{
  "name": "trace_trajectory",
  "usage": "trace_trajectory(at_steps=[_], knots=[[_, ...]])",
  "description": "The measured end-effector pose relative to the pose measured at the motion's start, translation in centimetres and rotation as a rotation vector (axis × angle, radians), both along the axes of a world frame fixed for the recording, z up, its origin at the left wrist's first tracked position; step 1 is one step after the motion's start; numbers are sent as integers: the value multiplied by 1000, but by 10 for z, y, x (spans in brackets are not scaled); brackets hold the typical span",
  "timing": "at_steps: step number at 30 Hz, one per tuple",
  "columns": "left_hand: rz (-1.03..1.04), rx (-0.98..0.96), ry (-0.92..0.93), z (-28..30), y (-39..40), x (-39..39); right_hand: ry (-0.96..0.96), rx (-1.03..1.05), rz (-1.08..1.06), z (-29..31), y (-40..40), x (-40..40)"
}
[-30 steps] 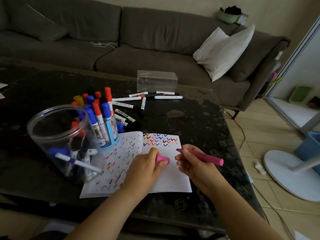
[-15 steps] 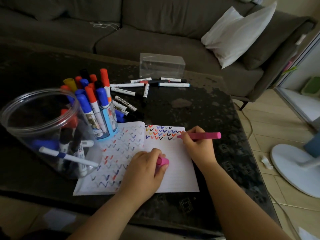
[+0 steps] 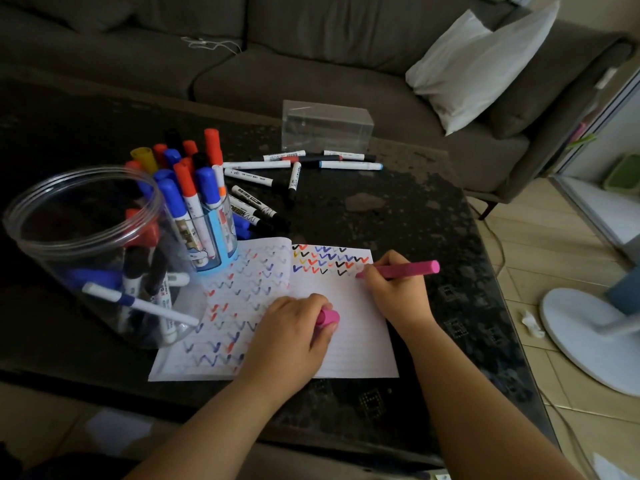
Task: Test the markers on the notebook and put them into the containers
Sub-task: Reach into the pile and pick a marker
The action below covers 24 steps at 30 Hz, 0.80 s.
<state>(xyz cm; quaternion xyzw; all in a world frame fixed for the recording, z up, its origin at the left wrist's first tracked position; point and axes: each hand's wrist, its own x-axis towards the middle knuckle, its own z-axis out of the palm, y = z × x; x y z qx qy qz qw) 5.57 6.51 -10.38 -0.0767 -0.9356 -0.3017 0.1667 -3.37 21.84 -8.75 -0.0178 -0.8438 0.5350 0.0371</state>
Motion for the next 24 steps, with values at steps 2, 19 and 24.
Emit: trace_trajectory(at_steps=[2,19,24], knots=[[1,6,6,0,0,0,9,-2,-24,-1,0,-1],[13,1202,-532,53,-5,12,-37,-438,90,66,9,82],[-44,1532,-529,70,-2,48,16,-497,123,95,7,121]])
